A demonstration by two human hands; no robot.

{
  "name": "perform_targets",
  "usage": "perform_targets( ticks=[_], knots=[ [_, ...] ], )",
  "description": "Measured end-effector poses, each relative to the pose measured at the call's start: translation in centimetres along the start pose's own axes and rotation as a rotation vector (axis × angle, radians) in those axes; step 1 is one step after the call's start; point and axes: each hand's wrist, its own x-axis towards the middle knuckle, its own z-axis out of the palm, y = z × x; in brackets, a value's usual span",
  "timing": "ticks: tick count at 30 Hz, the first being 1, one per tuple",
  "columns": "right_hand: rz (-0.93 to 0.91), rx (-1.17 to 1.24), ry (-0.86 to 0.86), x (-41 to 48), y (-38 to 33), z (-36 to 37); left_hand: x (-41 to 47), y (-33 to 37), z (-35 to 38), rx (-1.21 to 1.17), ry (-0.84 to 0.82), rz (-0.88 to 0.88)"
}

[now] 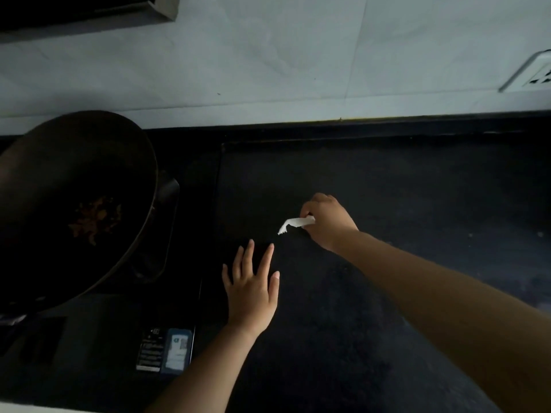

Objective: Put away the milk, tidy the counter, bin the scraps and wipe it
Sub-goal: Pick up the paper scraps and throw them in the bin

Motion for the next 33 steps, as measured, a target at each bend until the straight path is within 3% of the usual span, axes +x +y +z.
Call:
perform_targets(
  ticks=[6,13,22,28,33],
  knots=[
    [0.131,0.228,0.082,-4.1,0.1,-1.1,0.4,-0.1,-0.8,0.005,-0.048,0.013],
    [0.311,0.315,0.294,-10.5,3.7,-6.9,4.7,2.3,-4.0,0.119,-0.09,0.213],
    [0.445,0.312,0.467,-15.6,14.9,-15.4,9.0,19.3,-4.9,0.06,-0.067,0.504],
    [0.606,0.296,0.542,-16.2,26.4,-20.5,11.1,30.0,-1.3,0.053,-0.108,0.511],
    [0.603,0.323,0.544,-13.7,32.1,-22.4,13.6,34.7,1.1,0.121,-0.053,0.483]
  ],
)
